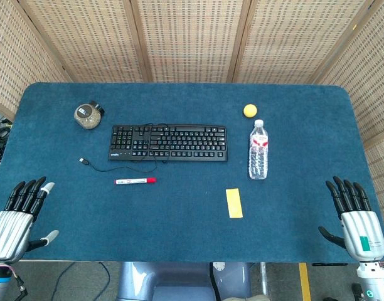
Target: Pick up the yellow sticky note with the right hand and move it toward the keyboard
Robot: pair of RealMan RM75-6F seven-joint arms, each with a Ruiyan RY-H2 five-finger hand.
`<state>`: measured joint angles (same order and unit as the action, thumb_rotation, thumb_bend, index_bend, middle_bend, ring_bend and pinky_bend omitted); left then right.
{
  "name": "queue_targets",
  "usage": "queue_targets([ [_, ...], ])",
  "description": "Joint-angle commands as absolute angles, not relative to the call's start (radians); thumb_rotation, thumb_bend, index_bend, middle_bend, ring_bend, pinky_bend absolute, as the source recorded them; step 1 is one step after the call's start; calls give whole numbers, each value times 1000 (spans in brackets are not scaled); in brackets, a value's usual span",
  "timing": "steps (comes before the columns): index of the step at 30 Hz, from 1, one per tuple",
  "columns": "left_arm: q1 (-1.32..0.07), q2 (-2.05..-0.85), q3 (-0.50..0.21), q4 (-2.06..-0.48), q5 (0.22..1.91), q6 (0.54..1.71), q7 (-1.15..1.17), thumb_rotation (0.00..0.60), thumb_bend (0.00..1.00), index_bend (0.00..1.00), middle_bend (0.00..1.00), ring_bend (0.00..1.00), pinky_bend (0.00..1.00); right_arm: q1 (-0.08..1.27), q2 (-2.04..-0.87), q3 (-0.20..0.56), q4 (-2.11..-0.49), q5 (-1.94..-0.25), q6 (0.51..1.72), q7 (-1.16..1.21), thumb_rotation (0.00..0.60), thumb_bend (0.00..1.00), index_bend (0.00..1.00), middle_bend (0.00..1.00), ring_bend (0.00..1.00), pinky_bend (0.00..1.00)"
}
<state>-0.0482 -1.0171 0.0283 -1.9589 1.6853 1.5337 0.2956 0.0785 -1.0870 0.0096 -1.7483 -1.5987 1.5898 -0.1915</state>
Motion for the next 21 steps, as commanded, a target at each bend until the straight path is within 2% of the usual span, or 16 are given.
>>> queue_targets([
  [1, -48, -1016, 28, -1960, 1686, 1534, 293, 600, 0, 0, 0, 0, 0, 77, -1089, 11, -1748, -1600, 1587, -196, 600, 0, 0, 0, 0, 0],
  [7, -48, -1014, 26, -1961, 1687, 1535, 288, 600, 0, 0, 0, 0, 0, 77, -1097, 13, -1742, -1601, 1577, -208, 600, 0, 0, 0, 0, 0],
  [11, -54, -1014, 19, -1961, 1674, 1526, 282, 600, 0, 0, 0, 0, 0, 104, -1109, 10, -1729, -1611, 1526, -206, 600, 0, 13, 0, 0, 0],
  [14, -66, -1016, 11, -1961, 1653, 1506, 282, 600, 0, 0, 0, 0, 0, 159, -1122, 14, -1710, -1631, 1443, -229, 600, 0, 41, 0, 0, 0],
  [19, -82, -1024, -1, -1962, 1616, 1473, 295, 600, 0, 0, 0, 0, 0, 302, -1140, 56, -1737, -1653, 1263, -239, 600, 0, 143, 0, 0, 0],
  [21, -88, -1026, -8, -1959, 1587, 1460, 296, 600, 0, 0, 0, 0, 0, 410, -1192, 77, -1729, -1659, 1117, -245, 600, 0, 166, 0, 0, 0],
])
